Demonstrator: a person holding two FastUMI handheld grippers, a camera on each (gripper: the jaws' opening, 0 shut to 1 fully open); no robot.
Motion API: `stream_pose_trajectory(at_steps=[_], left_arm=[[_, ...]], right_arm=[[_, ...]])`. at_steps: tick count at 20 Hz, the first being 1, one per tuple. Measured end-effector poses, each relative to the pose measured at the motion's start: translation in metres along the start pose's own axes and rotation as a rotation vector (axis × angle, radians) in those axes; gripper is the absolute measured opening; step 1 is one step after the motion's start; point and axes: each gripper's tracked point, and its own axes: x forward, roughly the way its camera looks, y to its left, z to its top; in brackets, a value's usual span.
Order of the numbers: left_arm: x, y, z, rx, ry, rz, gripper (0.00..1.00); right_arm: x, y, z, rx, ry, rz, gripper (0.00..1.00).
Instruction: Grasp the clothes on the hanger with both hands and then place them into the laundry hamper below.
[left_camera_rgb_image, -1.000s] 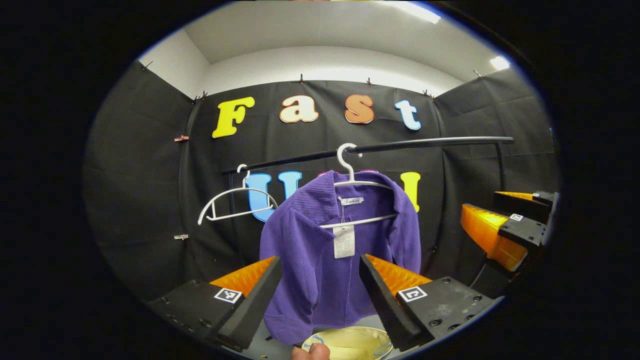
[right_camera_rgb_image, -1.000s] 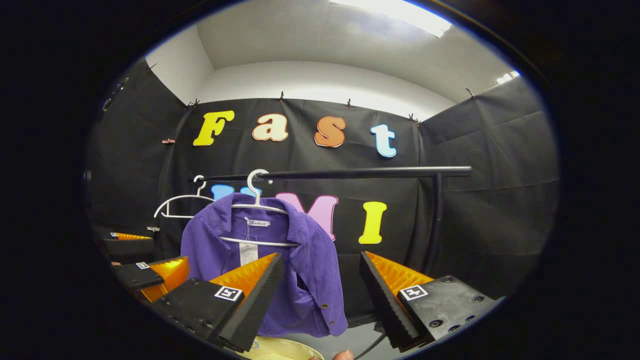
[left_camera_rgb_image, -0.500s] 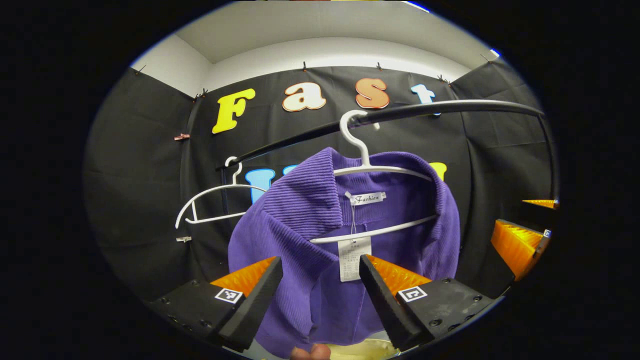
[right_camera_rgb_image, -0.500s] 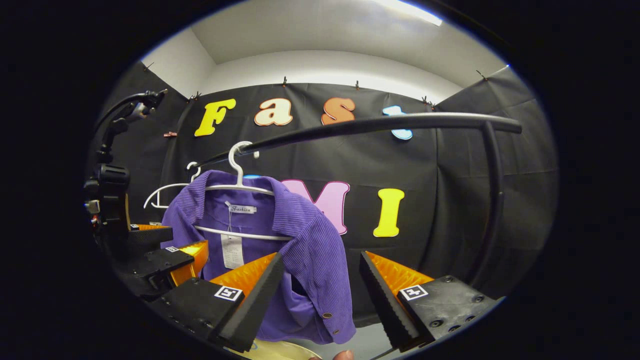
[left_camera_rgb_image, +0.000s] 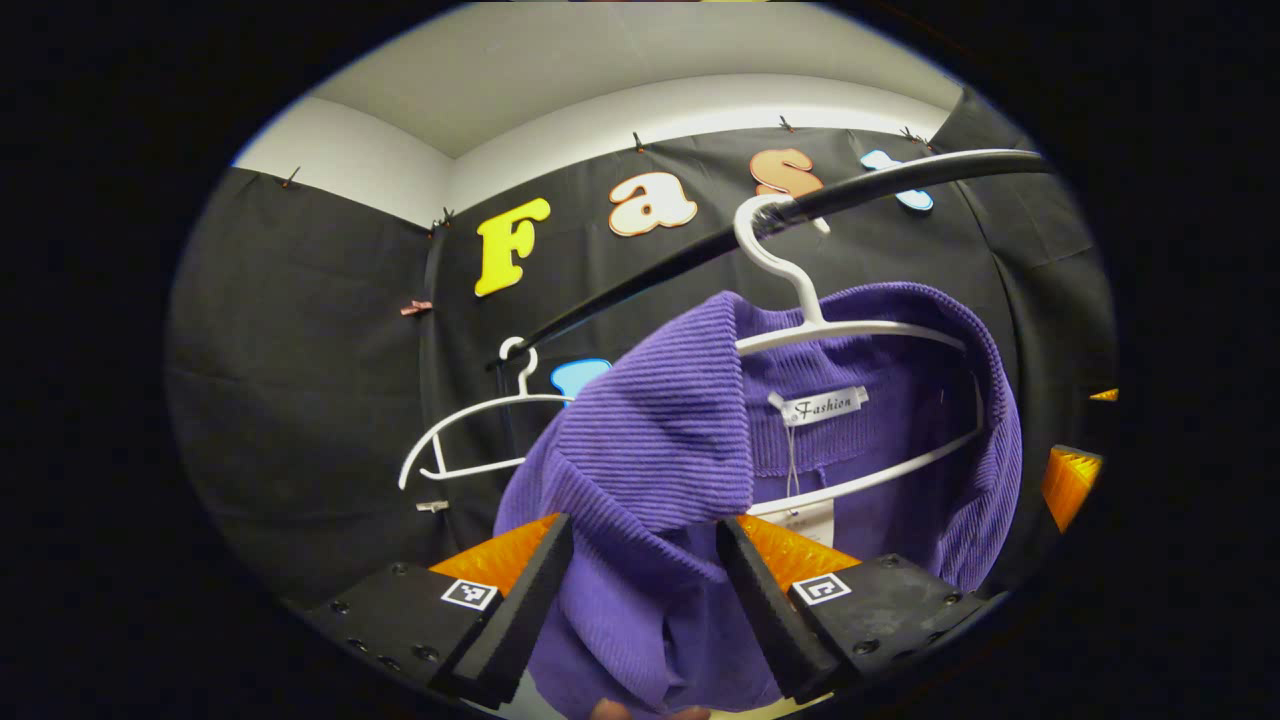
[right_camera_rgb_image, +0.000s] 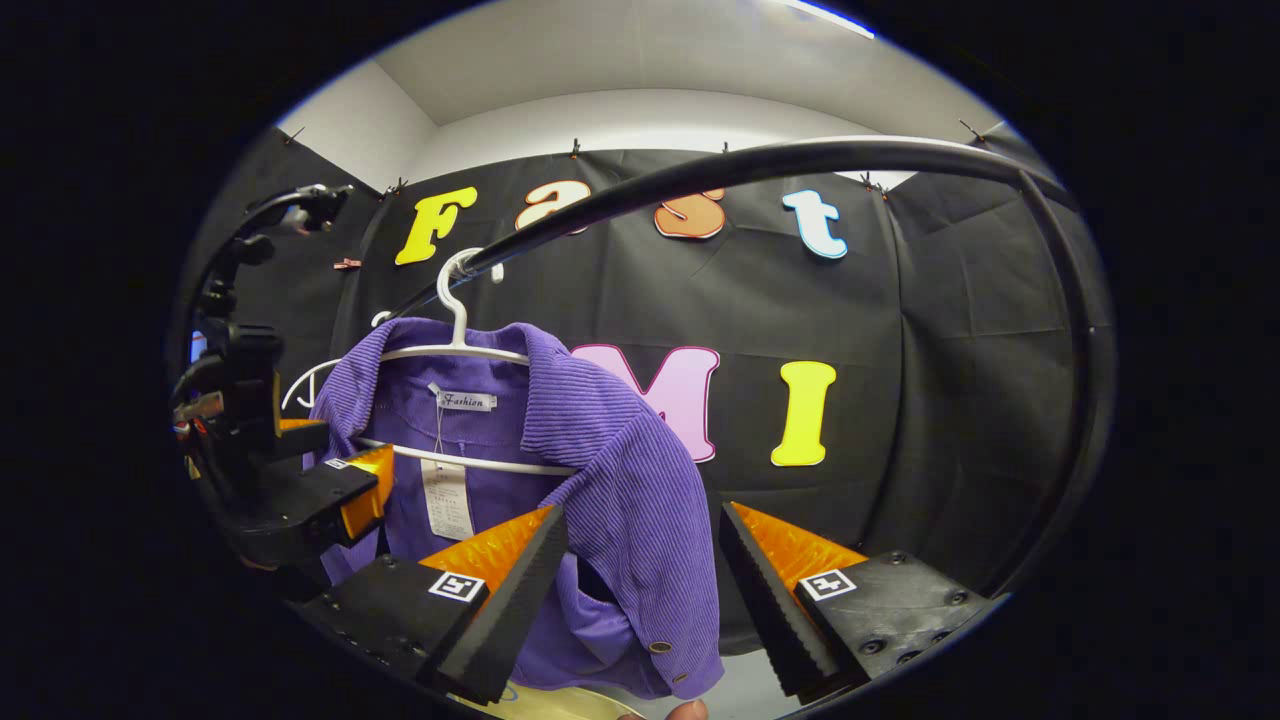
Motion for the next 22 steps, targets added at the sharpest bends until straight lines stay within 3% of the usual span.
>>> stream_pose_trajectory(at_steps=[2, 5, 10, 13, 14, 16, 19, 22], left_arm=[[0.0, 0.016, 0.012, 0.04, -0.048, 0.059, 0.84], [0.008, 0.015, 0.006, 0.078, -0.022, 0.062, 0.78], [0.013, 0.002, -0.016, 0.028, 0.079, 0.014, 0.44], [0.015, 0.001, -0.024, -0.016, 0.12, -0.023, 0.25], [0.016, 0.002, -0.022, -0.032, 0.12, -0.033, 0.14], [0.016, 0.005, -0.019, -0.057, 0.122, -0.049, 0.09], [0.016, 0.005, -0.024, -0.068, 0.15, -0.069, 0.09], [0.016, 0.009, -0.024, -0.051, 0.157, -0.049, 0.1]], right_arm=[[0.005, 0.001, -0.002, 0.009, -0.003, 0.007, 0.98], [0.019, 0.006, -0.001, 0.014, -0.015, 0.013, 0.98], [0.033, 0.013, 0.008, -0.022, -0.059, 0.016, 0.98], [0.036, 0.034, 0.015, -0.02, -0.089, 0.072, 0.98], [0.037, 0.042, 0.015, -0.007, -0.092, 0.094, 0.98], [0.04, 0.047, 0.014, -0.004, -0.099, 0.084, 0.98], [0.067, 0.034, 0.014, -0.007, -0.125, -0.001, 0.83], [0.089, 0.021, 0.005, -0.017, -0.108, -0.074, 0.82]])
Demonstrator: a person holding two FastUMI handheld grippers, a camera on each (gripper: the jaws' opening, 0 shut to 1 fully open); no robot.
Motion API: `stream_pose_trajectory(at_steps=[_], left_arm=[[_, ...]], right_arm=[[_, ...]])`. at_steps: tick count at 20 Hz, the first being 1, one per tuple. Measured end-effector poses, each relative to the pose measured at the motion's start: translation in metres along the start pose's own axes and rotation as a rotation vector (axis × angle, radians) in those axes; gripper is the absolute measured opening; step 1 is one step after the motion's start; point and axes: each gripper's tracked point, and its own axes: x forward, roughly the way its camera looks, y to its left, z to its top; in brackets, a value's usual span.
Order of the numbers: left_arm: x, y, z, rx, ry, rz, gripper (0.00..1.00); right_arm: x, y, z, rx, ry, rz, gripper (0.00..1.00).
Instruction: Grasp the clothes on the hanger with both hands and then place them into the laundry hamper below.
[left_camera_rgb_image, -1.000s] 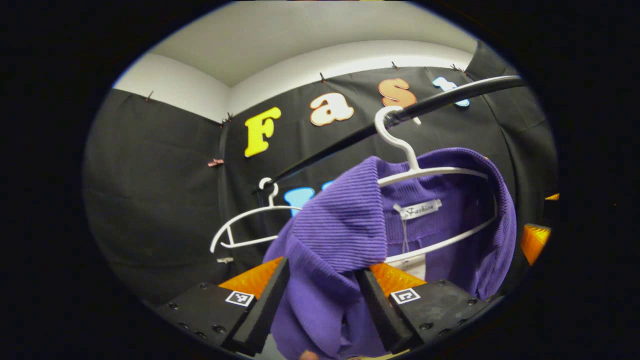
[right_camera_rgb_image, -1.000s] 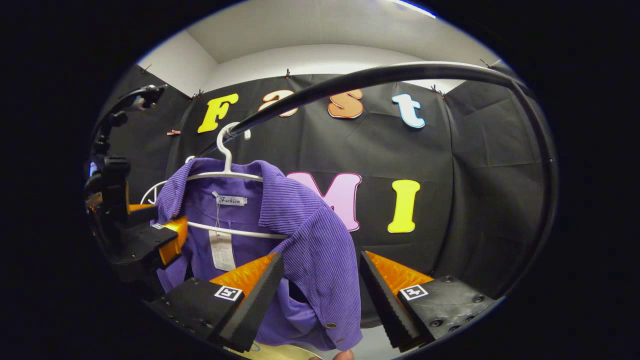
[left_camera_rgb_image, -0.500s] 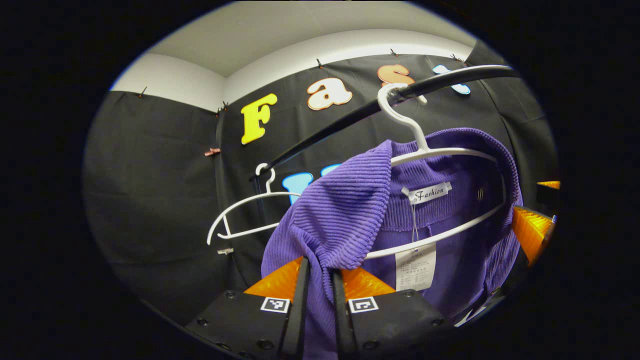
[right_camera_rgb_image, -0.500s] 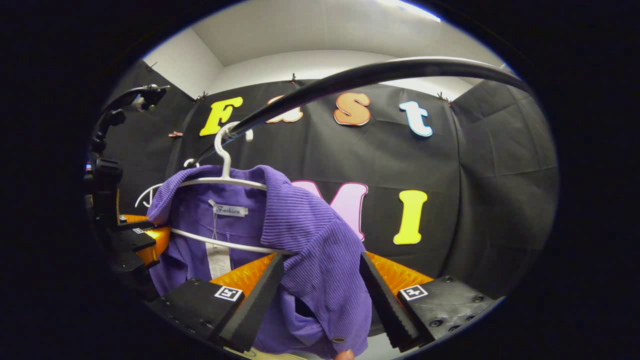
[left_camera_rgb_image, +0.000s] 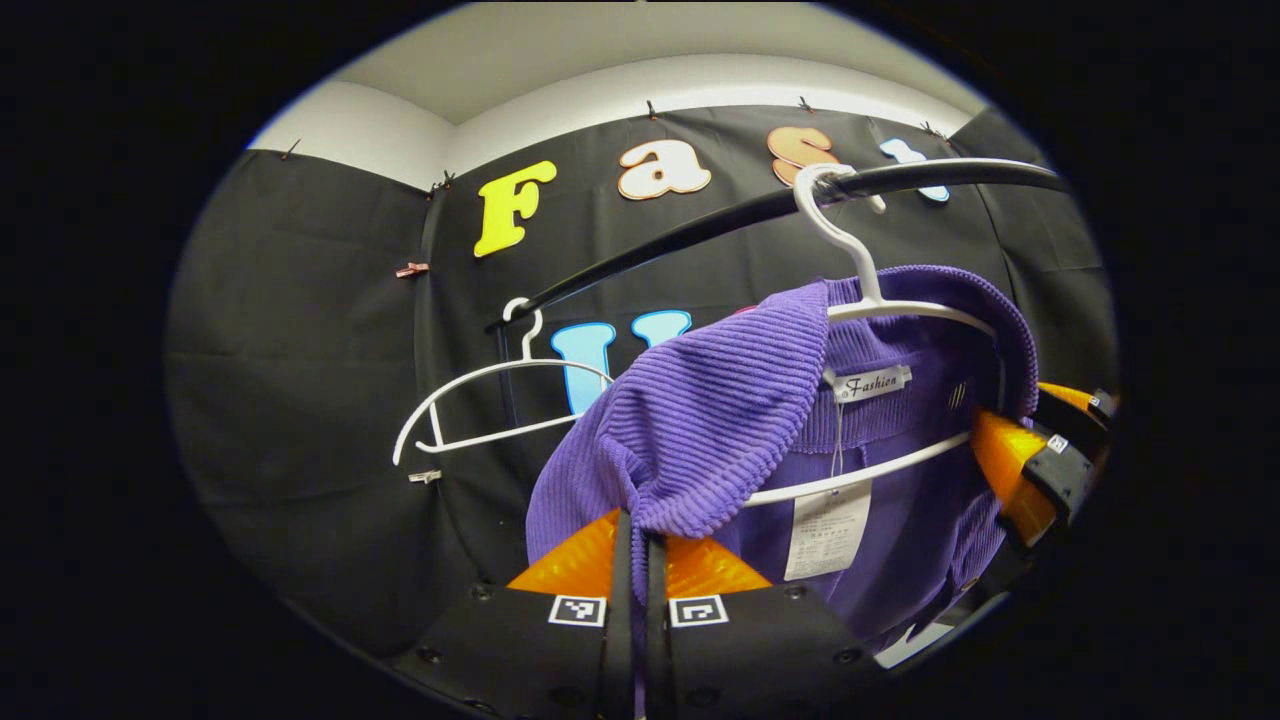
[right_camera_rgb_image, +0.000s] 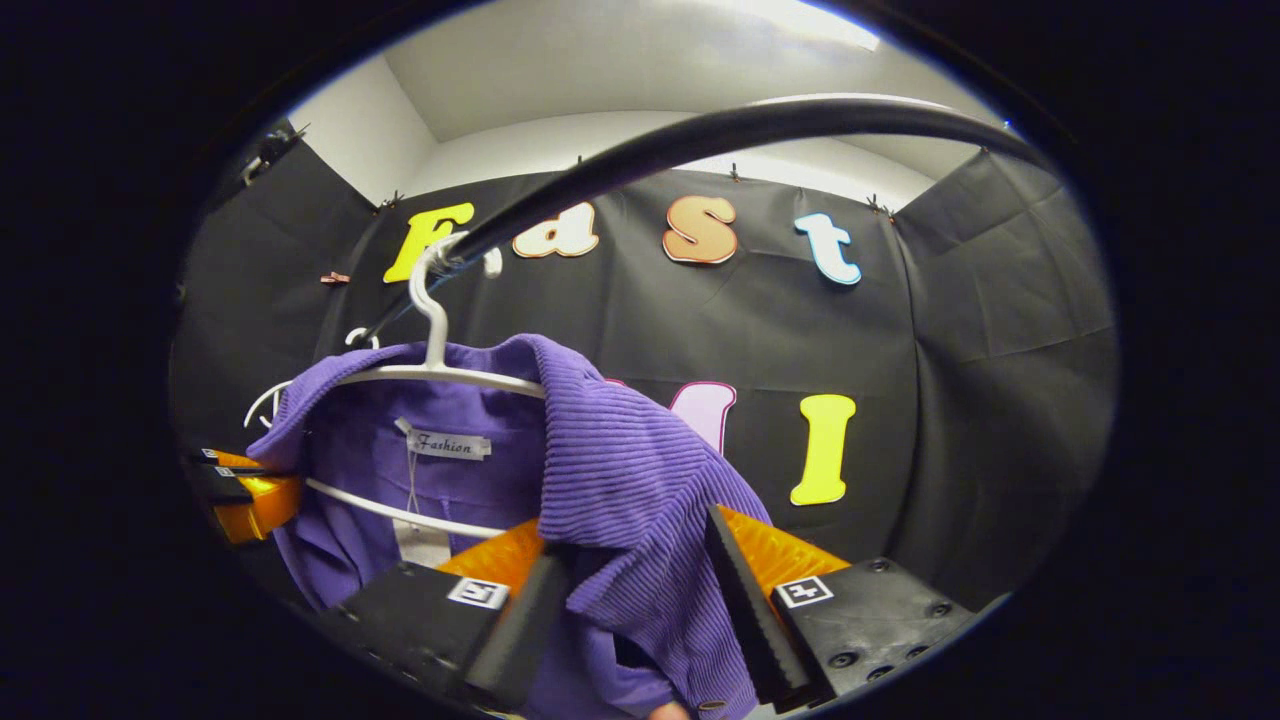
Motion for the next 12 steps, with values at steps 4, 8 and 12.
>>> stream_pose_trajectory(at_steps=[4, 8, 12], left_arm=[[-0.001, 0.002, 0.001, 0.039, -0.012, 0.036, 0.09], [-0.005, 0.012, 0.008, 0.012, -0.013, 0.028, 0.06], [-0.002, 0.014, 0.008, -0.01, 0.006, -0.015, 0.06]], right_arm=[[-0.002, -0.001, -0.002, -0.009, 0.004, 0.057, 0.22], [0.004, -0.022, 0.016, -0.089, -0.053, 0.047, 0.04], [-0.004, -0.049, 0.04, -0.18, -0.135, -0.042, 0.04]])
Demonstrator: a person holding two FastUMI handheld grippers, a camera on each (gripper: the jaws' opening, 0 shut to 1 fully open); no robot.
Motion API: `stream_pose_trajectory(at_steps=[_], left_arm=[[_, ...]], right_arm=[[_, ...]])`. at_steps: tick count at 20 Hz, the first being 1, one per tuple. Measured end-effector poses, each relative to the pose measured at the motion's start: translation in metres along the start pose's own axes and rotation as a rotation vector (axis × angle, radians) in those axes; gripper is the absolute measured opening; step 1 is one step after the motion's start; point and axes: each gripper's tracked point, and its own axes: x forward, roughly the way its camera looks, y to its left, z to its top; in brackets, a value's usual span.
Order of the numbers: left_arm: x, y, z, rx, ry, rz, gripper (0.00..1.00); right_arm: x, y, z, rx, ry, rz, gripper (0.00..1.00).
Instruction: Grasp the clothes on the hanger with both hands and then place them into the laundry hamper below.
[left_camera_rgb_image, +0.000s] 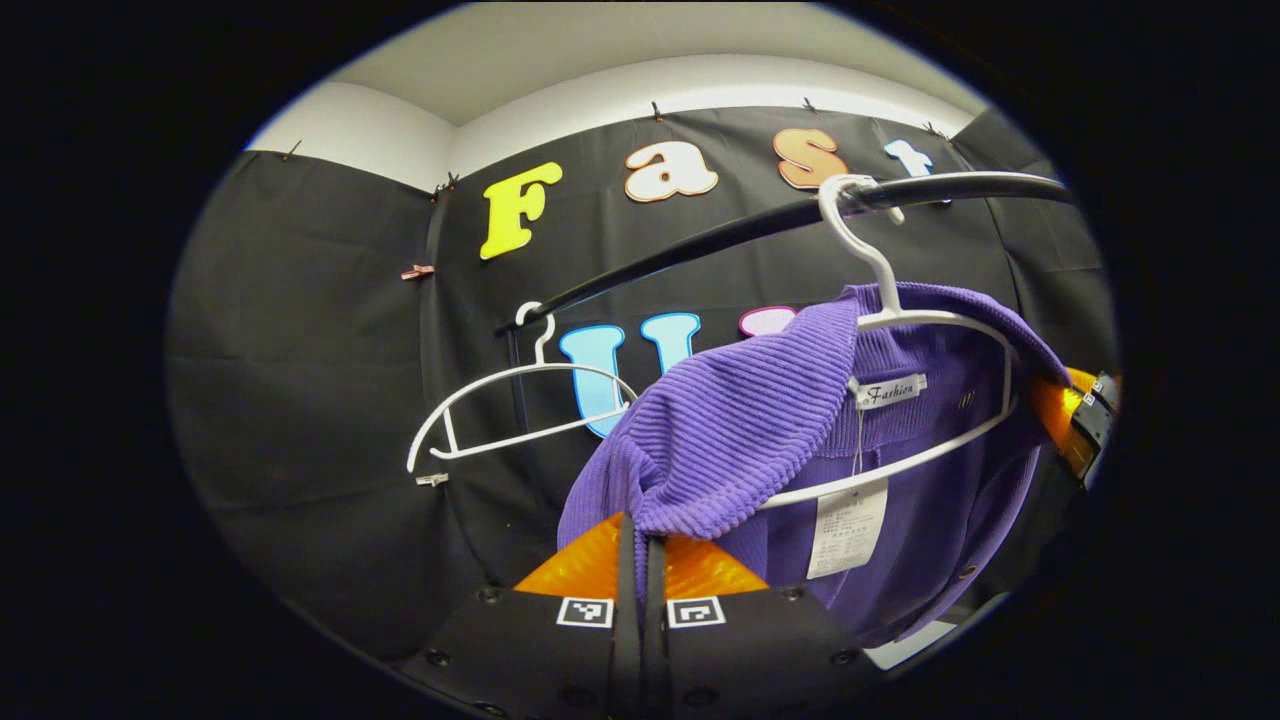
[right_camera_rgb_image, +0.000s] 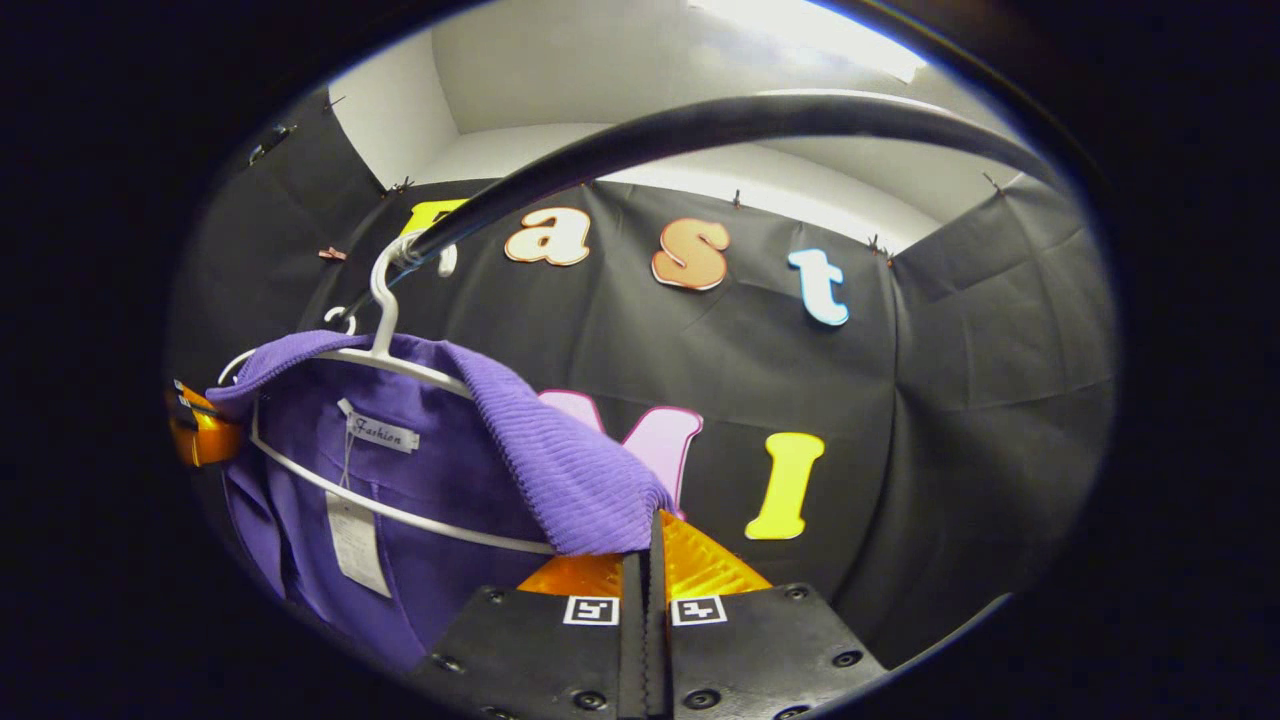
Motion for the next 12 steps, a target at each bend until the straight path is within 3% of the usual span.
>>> stream_pose_trajectory(at_steps=[4, 7, 12], left_arm=[[0.001, 0.002, 0.002, -0.019, 0.017, -0.046, 0.05], [-0.004, 0.03, 0.023, -0.017, -0.044, 0.025, 0.05], [0.006, 0.048, 0.053, -0.043, -0.084, 0.051, 0.05]], right_arm=[[0.001, -0.018, 0.023, -0.069, -0.076, -0.055, 0.04], [0.004, -0.026, 0.034, -0.11, -0.107, -0.076, 0.04], [0.011, -0.036, 0.063, -0.172, -0.192, -0.118, 0.04]])
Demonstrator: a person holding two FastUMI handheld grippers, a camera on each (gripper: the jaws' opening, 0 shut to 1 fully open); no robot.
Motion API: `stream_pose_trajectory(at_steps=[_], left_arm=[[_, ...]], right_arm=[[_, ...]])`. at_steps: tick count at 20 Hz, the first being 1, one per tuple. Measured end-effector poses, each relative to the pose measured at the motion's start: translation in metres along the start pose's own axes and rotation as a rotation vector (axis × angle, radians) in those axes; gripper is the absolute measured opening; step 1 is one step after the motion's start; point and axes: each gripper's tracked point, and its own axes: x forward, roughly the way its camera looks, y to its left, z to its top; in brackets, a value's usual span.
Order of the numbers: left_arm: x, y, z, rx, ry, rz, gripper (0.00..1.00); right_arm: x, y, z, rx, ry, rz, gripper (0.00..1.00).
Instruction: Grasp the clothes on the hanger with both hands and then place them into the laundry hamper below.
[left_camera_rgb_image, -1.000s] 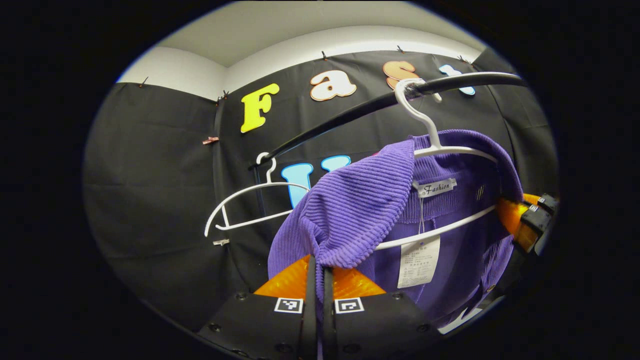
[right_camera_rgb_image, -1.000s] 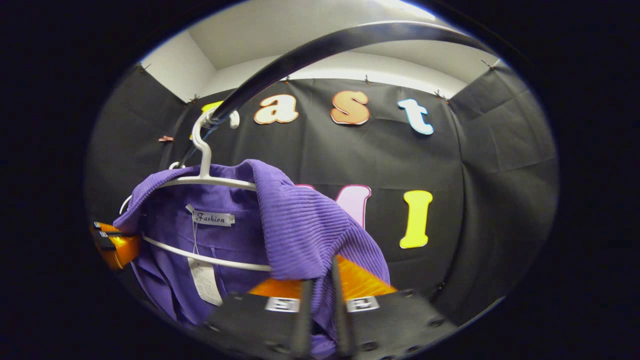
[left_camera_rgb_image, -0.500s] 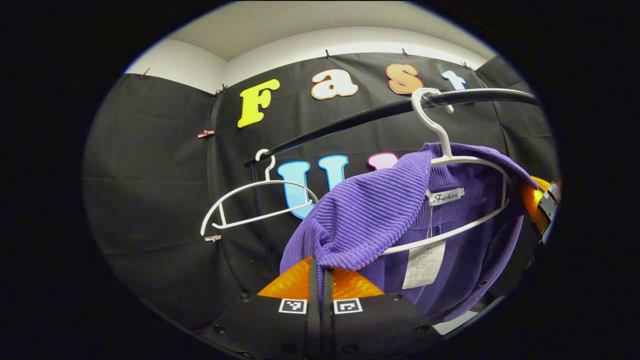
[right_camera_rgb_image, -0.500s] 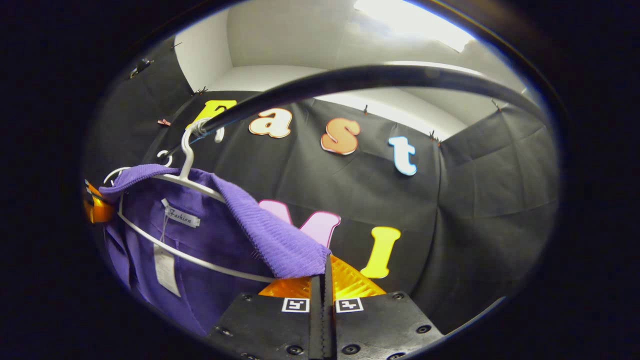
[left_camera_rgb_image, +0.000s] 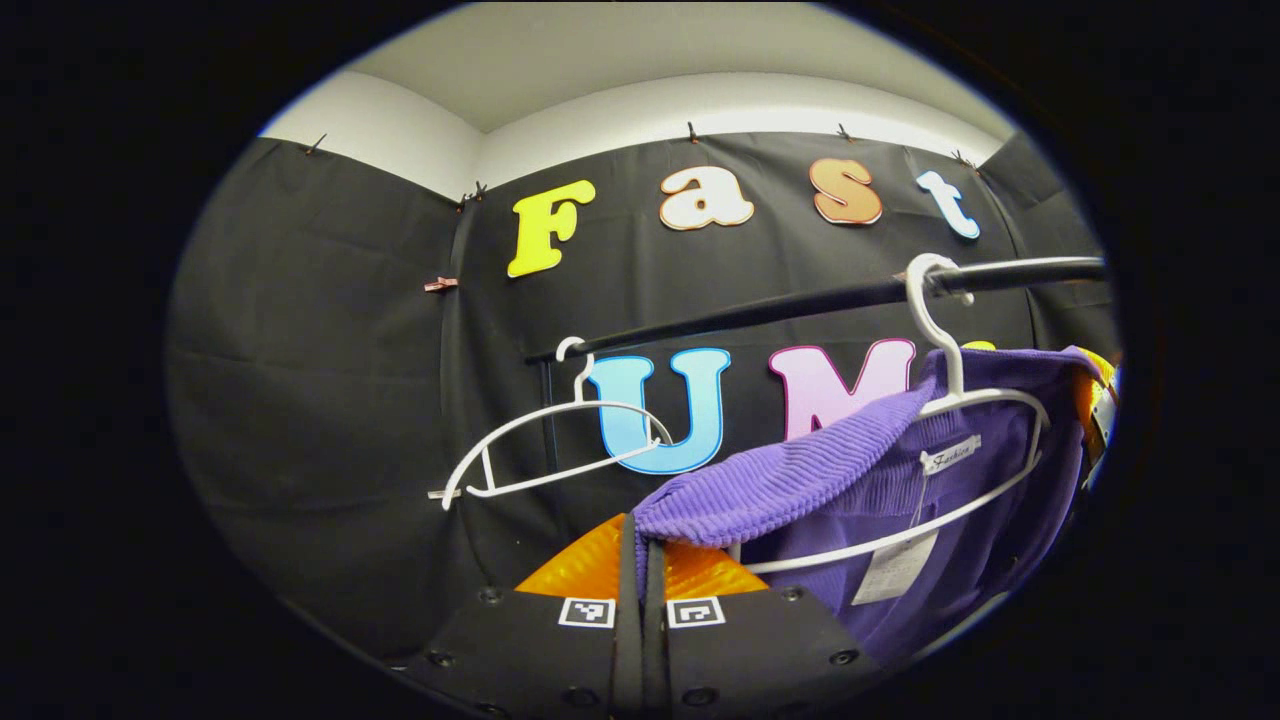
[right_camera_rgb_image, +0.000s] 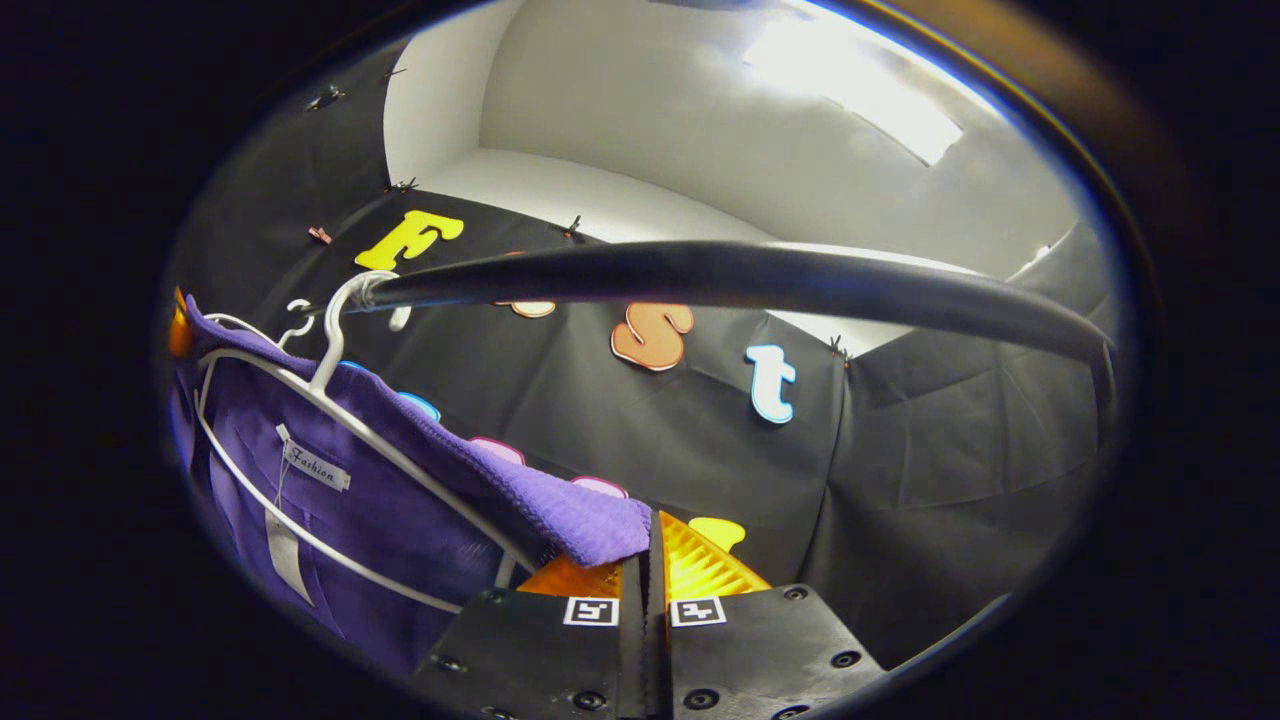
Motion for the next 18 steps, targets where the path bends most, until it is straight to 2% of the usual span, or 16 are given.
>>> stream_pose_trajectory(at_steps=[5, 9, 13, 18], left_arm=[[0.007, 0.001, 0.045, -0.025, -0.085, -0.002, 0.05], [0.028, -0.002, 0.047, -0.01, -0.067, -0.016, 0.05], [0.032, -0.011, 0.05, -0.076, -0.049, -0.044, 0.04], [0.036, -0.018, 0.026, -0.021, -0.022, -0.056, 0.05]], right_arm=[[0.015, -0.009, -0.002, -0.051, -0.036, -0.032, 0.04], [0.028, -0.003, -0.025, -0.084, -0.016, -0.027, 0.04], [0.039, 0.003, -0.066, -0.177, 0.019, -0.026, 0.04], [0.038, 0.028, -0.128, -0.158, 0.14, 0.03, 0.04]])
